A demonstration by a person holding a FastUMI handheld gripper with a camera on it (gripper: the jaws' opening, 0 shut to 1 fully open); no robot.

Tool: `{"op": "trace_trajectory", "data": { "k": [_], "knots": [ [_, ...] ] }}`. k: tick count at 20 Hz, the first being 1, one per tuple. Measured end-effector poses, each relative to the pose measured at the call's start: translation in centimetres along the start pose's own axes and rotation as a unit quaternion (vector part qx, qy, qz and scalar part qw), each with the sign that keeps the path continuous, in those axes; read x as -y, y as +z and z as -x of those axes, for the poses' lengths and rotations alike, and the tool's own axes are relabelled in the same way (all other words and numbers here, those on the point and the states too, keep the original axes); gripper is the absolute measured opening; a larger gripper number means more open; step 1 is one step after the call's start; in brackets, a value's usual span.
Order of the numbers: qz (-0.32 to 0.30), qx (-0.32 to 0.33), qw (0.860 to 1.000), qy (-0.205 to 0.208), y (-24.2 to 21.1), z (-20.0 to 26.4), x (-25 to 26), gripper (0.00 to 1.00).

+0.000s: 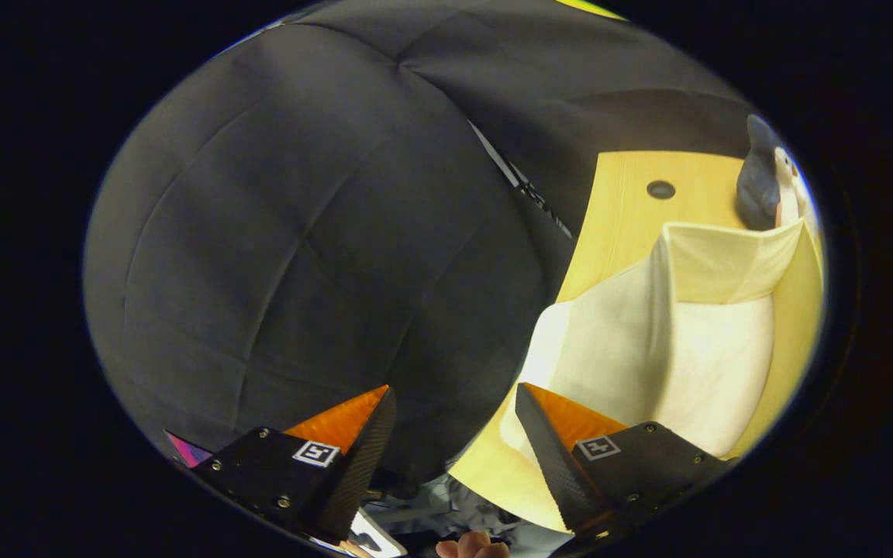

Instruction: Open the storage box then place both shoes into the box .Put the left shoe in first, then the right shoe, with the right side of both shoes facing outward in a uniform manner.

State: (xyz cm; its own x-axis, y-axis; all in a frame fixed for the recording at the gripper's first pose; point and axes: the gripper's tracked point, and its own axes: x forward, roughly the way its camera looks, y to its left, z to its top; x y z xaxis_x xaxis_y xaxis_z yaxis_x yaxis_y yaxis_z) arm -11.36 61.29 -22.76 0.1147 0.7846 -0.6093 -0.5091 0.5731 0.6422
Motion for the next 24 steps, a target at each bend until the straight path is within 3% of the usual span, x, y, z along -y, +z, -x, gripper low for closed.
{"op": "trace_trajectory", "data": {
  "k": [8, 12, 19, 24],
  "knots": [
    [0.026, 0.077, 0.996, -0.041, 2.3, 11.2, 7.0, 0.95],
    [0.041, 0.135, 0.985, -0.095, 3.1, 16.8, 12.7, 0.95],
    [0.059, 0.191, 0.966, -0.166, 2.5, 25.0, 19.6, 0.95],
    [0.044, 0.189, 0.961, -0.196, -0.4, 29.4, 23.9, 0.95]
  ]
}}
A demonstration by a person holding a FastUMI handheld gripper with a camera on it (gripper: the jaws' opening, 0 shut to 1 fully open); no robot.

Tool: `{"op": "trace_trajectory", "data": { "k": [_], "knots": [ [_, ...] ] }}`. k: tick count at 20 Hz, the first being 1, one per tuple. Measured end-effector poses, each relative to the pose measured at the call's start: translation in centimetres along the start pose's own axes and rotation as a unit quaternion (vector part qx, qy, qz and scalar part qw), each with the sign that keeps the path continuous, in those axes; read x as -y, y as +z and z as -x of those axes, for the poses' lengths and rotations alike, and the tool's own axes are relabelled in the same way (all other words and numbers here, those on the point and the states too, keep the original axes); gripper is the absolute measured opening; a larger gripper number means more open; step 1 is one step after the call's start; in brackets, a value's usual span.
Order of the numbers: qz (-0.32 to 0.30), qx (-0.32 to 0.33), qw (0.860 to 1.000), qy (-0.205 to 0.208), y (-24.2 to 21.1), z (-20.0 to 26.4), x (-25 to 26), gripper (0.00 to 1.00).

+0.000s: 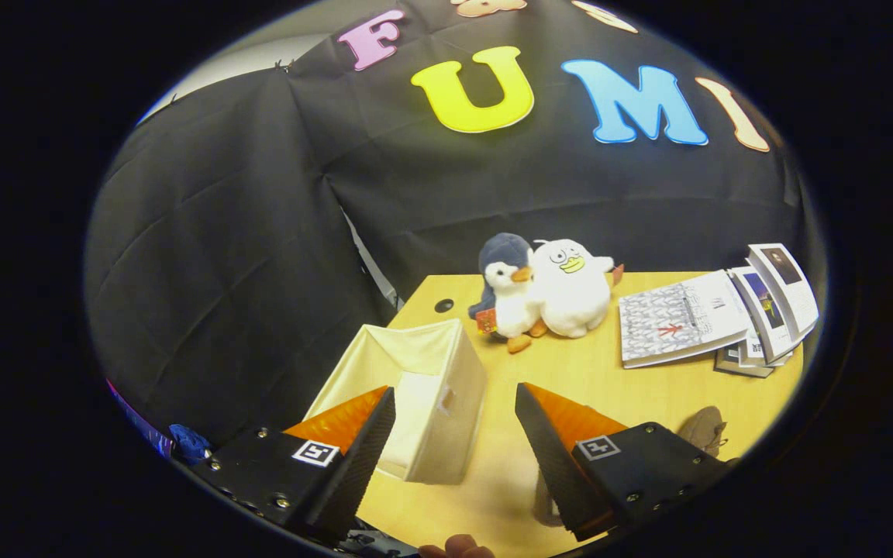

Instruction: Open the storage box then place both shoes into the box .Put the left shoe in first, then the right shoe, with the right side of both shoes facing outward in a uniform manner.

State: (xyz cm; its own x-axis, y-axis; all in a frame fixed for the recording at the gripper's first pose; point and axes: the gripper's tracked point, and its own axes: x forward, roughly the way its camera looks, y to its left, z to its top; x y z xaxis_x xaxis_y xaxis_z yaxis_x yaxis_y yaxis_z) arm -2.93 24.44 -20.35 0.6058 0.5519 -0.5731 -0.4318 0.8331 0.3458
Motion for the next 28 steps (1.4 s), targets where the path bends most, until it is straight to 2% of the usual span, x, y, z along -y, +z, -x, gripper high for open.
{"op": "trace_trajectory", "data": {
  "k": [7, 13, 19, 21, 28],
  "knots": [
    [0.000, -0.027, 0.996, -0.079, -3.9, 2.7, 9.0, 0.96],
    [-0.012, -0.084, 0.992, -0.095, -9.0, 3.3, 12.9, 0.96],
    [0.003, -0.165, 0.980, -0.111, -14.0, 0.9, 14.7, 0.96],
    [0.013, -0.183, 0.975, -0.125, -14.9, 0.5, 15.5, 0.96],
    [0.026, -0.240, 0.961, -0.134, -16.8, -2.9, 17.1, 0.95]
  ]
}}
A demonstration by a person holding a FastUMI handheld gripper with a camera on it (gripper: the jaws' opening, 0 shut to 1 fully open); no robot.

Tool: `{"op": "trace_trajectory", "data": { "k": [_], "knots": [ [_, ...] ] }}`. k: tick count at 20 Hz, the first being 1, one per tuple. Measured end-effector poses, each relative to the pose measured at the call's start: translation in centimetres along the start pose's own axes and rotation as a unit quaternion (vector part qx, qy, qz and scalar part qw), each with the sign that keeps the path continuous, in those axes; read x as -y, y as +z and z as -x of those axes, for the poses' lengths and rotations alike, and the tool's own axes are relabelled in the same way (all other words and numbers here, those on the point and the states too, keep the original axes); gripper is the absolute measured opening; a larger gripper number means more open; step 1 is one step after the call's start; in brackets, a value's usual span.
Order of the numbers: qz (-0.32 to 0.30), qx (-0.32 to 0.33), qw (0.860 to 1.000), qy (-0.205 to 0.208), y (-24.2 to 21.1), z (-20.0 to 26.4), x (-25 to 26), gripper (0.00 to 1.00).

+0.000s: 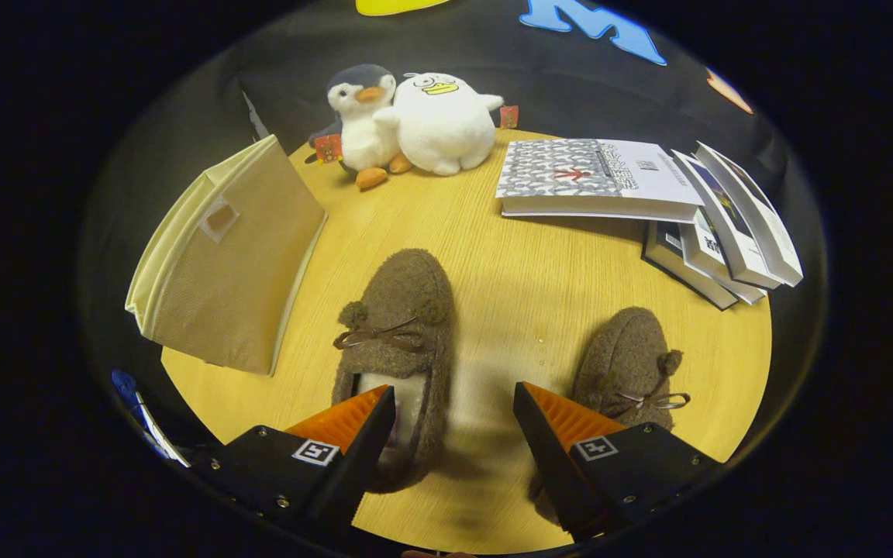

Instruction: Open the storage box then place both shoes into the box .Put the left shoe in first, then the right shoe, with the right side of both shoes facing outward in a uniform manner.

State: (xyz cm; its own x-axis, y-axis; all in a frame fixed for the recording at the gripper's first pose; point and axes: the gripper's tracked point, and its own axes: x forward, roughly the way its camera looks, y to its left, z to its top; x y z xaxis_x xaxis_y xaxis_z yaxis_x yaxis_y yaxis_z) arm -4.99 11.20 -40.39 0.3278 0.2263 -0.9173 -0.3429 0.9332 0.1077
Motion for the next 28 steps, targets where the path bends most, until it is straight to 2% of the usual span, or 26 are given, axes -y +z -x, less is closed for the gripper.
{"op": "trace_trajectory", "data": {
  "k": [2, 4, 5, 7, 9, 10, 17, 24, 28],
  "knots": [
    [-0.005, -0.015, 1.000, -0.005, 0.4, -1.4, 0.1, 0.92],
    [-0.012, -0.035, 0.999, 0.010, 0.2, -2.7, -0.4, 0.82],
    [-0.014, -0.045, 0.999, 0.018, -0.1, -3.1, -0.7, 0.59],
    [-0.025, -0.055, 0.998, 0.033, 0.0, -2.6, -1.4, 0.05],
    [-0.009, -0.058, 0.998, 0.030, -0.1, -2.4, -1.4, 0.05],
    [-0.003, -0.062, 0.998, 0.030, -0.3, -2.0, -1.5, 0.00],
    [-0.020, -0.052, 0.997, 0.061, 2.1, 3.9, -3.0, 0.00],
    [-0.045, -0.018, 0.992, 0.119, 8.3, 10.3, -5.8, 0.00],
    [-0.015, 0.011, 0.991, 0.132, 12.9, 13.1, -7.9, 0.00]
  ]
}}
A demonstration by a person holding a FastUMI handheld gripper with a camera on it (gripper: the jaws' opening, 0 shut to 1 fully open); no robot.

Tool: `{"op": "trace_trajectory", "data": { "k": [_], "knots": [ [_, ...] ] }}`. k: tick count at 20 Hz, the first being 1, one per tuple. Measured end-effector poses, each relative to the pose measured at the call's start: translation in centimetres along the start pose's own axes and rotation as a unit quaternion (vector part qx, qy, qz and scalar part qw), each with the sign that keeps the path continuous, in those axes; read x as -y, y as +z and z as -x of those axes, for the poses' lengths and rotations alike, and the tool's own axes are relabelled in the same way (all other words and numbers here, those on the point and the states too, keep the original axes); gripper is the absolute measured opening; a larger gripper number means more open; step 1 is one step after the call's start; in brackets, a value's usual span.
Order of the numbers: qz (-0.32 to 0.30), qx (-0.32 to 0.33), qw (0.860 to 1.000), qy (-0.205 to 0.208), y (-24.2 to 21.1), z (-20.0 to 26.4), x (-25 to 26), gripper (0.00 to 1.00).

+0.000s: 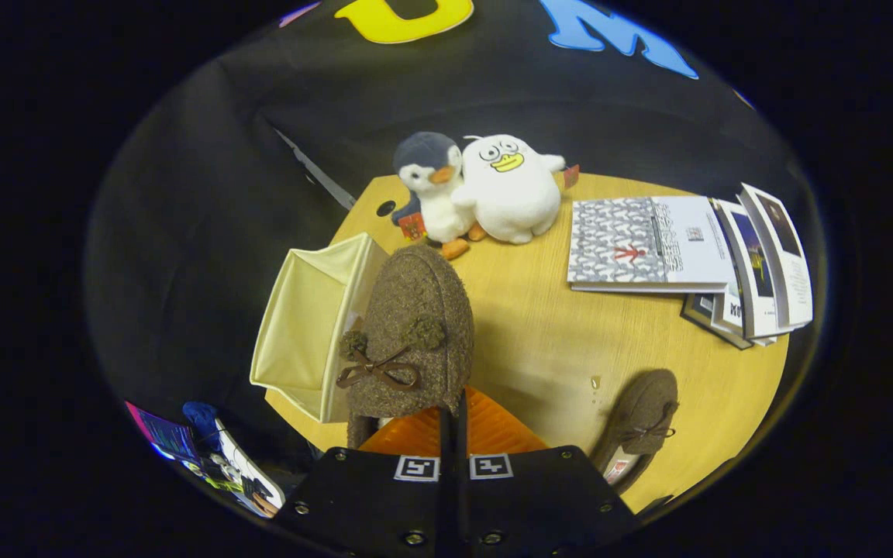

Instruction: Open the storage box then place both shoes into the box .Put the left shoe in first, then the right shoe, with the right side of both shoes facing outward in a uniform manner.

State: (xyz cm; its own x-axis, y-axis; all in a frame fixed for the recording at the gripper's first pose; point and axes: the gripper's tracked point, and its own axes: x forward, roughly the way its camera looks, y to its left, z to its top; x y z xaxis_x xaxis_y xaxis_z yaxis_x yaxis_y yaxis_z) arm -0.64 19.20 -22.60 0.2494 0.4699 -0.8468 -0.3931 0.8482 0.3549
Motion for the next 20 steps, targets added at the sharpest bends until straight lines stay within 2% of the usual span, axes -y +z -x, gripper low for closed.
{"op": "trace_trajectory", "data": {
  "k": [6, 12, 15, 20],
  "knots": [
    [0.067, 0.004, 0.997, 0.046, 4.3, 0.4, -7.8, 0.00],
    [0.131, -0.024, 0.988, 0.083, 5.1, -3.9, -15.1, 0.00],
    [0.147, -0.050, 0.984, 0.084, 4.7, -6.6, -16.9, 0.00],
    [0.169, -0.084, 0.980, 0.054, 4.2, -12.2, -17.7, 0.00]
  ]
}}
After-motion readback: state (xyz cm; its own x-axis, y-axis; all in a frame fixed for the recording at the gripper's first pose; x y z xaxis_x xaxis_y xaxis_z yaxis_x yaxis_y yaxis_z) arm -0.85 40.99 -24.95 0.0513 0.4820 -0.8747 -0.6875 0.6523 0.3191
